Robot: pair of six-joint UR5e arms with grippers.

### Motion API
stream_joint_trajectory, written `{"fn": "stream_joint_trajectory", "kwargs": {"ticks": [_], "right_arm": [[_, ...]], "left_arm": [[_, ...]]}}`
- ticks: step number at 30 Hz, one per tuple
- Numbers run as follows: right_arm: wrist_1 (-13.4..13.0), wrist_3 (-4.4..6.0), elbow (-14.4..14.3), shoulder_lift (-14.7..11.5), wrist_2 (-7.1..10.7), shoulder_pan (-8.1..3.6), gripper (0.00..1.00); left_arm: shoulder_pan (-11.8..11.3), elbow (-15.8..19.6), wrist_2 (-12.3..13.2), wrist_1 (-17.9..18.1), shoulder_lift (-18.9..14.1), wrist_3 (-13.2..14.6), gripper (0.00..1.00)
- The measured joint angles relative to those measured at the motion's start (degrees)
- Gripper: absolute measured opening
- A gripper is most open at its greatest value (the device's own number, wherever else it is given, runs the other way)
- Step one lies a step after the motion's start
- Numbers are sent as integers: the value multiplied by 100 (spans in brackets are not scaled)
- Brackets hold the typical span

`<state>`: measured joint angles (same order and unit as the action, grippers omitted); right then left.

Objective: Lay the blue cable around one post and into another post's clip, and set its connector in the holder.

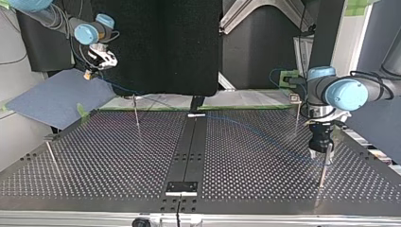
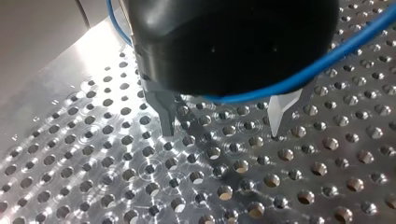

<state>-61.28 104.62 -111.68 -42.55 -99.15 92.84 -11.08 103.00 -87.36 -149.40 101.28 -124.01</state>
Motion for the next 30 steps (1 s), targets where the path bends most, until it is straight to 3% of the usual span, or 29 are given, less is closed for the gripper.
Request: {"fn": "stream_joint_trajectory", "kwargs": {"ticks": [6, 16, 30], "right_arm": [[-118, -15, 0, -226, 198, -85, 0], [-260, -16, 0, -231, 244, -69, 0], [-222, -26, 0, -230, 255, -34, 0]], "left_arm": [[2, 4, -52, -61, 43, 5, 100], [16, 15, -225, -319, 415, 126, 100], [-65, 246, -738, -453, 470, 101, 100]]}}
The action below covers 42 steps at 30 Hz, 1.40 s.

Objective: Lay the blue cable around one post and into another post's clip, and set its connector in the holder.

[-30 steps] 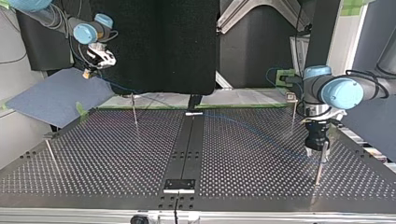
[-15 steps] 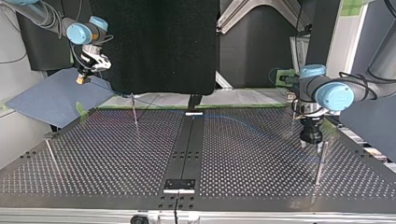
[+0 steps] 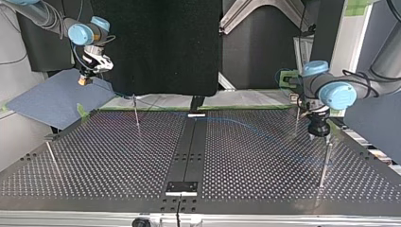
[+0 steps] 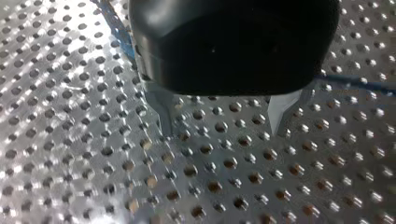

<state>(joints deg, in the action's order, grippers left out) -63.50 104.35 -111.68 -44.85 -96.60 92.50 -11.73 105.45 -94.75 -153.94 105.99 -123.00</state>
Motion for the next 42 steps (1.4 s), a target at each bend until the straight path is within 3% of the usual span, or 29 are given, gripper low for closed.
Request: {"fn": "stream_joint_trajectory", "kwargs": {"ticks": [6, 12, 28, 34, 42], "right_arm": [[17, -1, 0, 2, 0, 19, 0], [27, 0, 1, 1, 0, 35, 0], [15, 4, 1, 0, 0, 95, 0], [5, 0, 1, 4, 0, 121, 0], [11, -1, 0, 4, 0, 147, 0]], "left_arm": [[10, 73, -30, -149, 214, -59, 100], [40, 100, 94, -243, 338, -242, 100], [37, 167, 740, -14, 307, -1025, 100], [-30, 289, 493, 33, 69, -1293, 100], [-54, 305, 98, -267, -226, -1020, 100]]}}
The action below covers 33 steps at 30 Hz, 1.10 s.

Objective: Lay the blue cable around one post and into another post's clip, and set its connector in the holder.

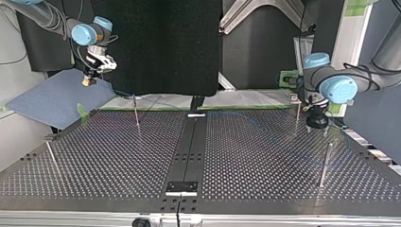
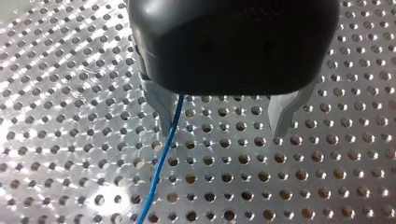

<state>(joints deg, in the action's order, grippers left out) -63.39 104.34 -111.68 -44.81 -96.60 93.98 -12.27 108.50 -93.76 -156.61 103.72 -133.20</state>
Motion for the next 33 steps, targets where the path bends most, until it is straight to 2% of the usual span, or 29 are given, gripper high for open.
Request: {"fn": "stream_joint_trajectory", "kwargs": {"ticks": [7, 11, 17, 22, 33], "right_arm": [[1, 0, 0, -3, 0, 19, 0], [1, 0, 0, -5, 0, 26, 0], [-4, 0, 0, -4, 2, 29, 0], [-7, 0, 0, -3, 9, 29, 0], [-15, 10, 0, -4, 9, 29, 0]], "left_arm": [[-7, 51, -337, -327, -31, 333, 100], [-34, 161, -543, -343, -32, 490, 100], [-129, 402, -846, -87, -37, 307, 100], [-222, 573, -935, 144, -41, 157, 100], [-219, 988, -888, 655, 58, 469, 100]]}}
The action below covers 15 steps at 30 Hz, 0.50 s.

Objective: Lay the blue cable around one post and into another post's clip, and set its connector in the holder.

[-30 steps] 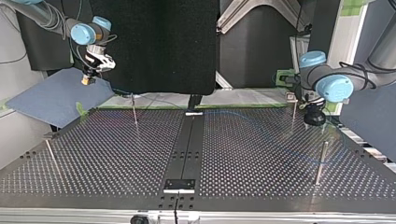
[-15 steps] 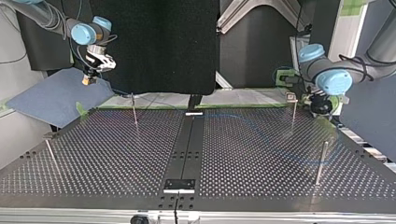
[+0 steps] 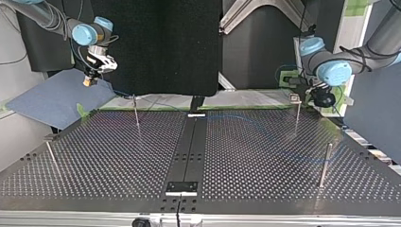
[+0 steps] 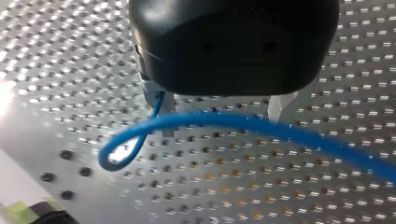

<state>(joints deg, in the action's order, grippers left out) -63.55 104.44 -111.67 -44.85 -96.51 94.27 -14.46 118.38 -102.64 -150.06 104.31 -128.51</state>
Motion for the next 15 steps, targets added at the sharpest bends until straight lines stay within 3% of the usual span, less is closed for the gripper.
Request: {"fn": "stream_joint_trajectory", "kwargs": {"ticks": [7, 15], "right_arm": [[32, 48, 0, 1, -2, -34, 0], [90, 95, 0, 3, -77, -95, 0]], "left_arm": [[73, 83, 236, 338, 299, 20, 100], [113, 55, 292, 623, 385, -24, 100]]}}
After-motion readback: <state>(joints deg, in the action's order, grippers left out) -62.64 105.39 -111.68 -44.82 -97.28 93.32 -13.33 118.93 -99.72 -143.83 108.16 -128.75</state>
